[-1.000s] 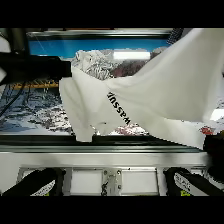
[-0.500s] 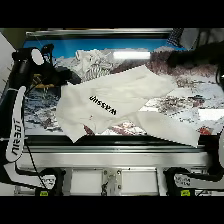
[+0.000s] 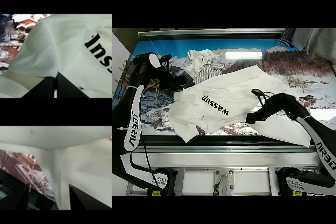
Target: Fold the clothes and pants, and hang the long-sleeved shirts on hangers.
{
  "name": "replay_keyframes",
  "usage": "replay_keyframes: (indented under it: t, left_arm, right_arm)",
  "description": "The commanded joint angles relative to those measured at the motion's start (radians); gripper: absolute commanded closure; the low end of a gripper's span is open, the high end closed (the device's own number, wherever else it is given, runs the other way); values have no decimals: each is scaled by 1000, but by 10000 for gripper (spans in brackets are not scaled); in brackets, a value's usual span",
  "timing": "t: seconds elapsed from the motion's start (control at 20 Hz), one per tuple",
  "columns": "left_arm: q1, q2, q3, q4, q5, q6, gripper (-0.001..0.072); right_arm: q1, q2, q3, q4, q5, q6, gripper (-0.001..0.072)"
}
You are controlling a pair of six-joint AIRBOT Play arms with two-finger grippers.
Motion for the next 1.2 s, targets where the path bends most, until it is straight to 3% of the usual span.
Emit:
replay_keyframes:
  t: [0.0,0.05,0.1,0.3,0.45,0.7,0.9,0.95,1.05,1.1,1.15]
  left_arm:
    - [1,-3,1,-3,-3,14,694]
    - [1,-2,1,-3,-10,24,694]
    - [1,2,1,0,-30,48,694]
    - [21,95,-32,58,-100,79,694]
    - [9,266,-240,46,-68,78,694]
    - [-106,476,-623,49,8,76,694]
    - [-137,478,-665,48,174,72,694]
    - [-136,457,-644,49,203,72,694]
    - [-128,396,-577,51,257,72,691]
    - [-116,362,-532,53,276,72,520]
    - [-98,333,-487,53,281,71,273]
  right_arm:
    - [47,-1,-46,7,66,1,333]
    - [44,0,-42,-13,68,11,535]
    - [37,2,-29,-51,63,33,687]
    - [-80,50,184,-425,-42,167,692]
    - [-203,50,456,-644,-108,225,693]
    - [-296,-13,766,-646,-24,305,693]
    - [-285,-52,796,-520,37,350,679]
    - [-285,-63,795,-464,35,337,585]
    - [-286,-77,795,-390,34,309,105]
    - [-286,-78,795,-382,25,309,77]
    - [-286,-75,794,-383,2,309,77]
